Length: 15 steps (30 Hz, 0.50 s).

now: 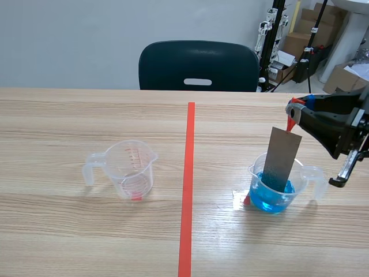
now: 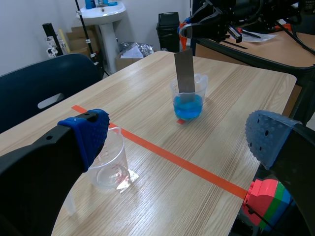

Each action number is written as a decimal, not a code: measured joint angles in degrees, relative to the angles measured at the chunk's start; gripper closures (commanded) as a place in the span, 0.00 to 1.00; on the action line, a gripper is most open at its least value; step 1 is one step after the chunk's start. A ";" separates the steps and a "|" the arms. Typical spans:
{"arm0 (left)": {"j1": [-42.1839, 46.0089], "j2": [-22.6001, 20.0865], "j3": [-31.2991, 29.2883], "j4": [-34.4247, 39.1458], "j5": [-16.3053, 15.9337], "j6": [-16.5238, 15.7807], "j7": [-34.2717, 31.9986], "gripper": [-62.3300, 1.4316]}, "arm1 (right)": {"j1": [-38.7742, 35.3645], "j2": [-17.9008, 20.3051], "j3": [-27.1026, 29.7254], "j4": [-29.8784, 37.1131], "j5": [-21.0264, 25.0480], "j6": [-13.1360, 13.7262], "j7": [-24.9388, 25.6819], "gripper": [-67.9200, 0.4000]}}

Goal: Do the redox reaction experiment. lower the plate into the blue solution

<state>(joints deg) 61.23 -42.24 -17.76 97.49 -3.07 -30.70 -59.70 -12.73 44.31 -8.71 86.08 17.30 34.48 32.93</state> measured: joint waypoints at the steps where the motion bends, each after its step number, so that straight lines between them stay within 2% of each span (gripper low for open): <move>1: 0.00 0.00 0.00 0.00 0.00 0.00 0.00 0.07 | 0.00 -0.20 0.00 -0.17 -0.07 0.00 0.02 0.99; 10: 0.00 0.00 0.00 0.00 0.00 0.00 0.00 0.07 | 0.00 -0.22 0.00 -1.44 -1.66 -0.02 1.79 0.99; 15: 0.00 0.00 0.00 0.00 0.00 0.00 0.00 0.07 | 0.02 -1.84 0.00 -2.54 -4.70 -0.22 4.42 0.99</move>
<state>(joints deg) 61.23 -42.24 -17.76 97.49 -3.07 -30.70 -59.70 -12.71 42.48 -8.71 83.55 12.60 34.26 37.34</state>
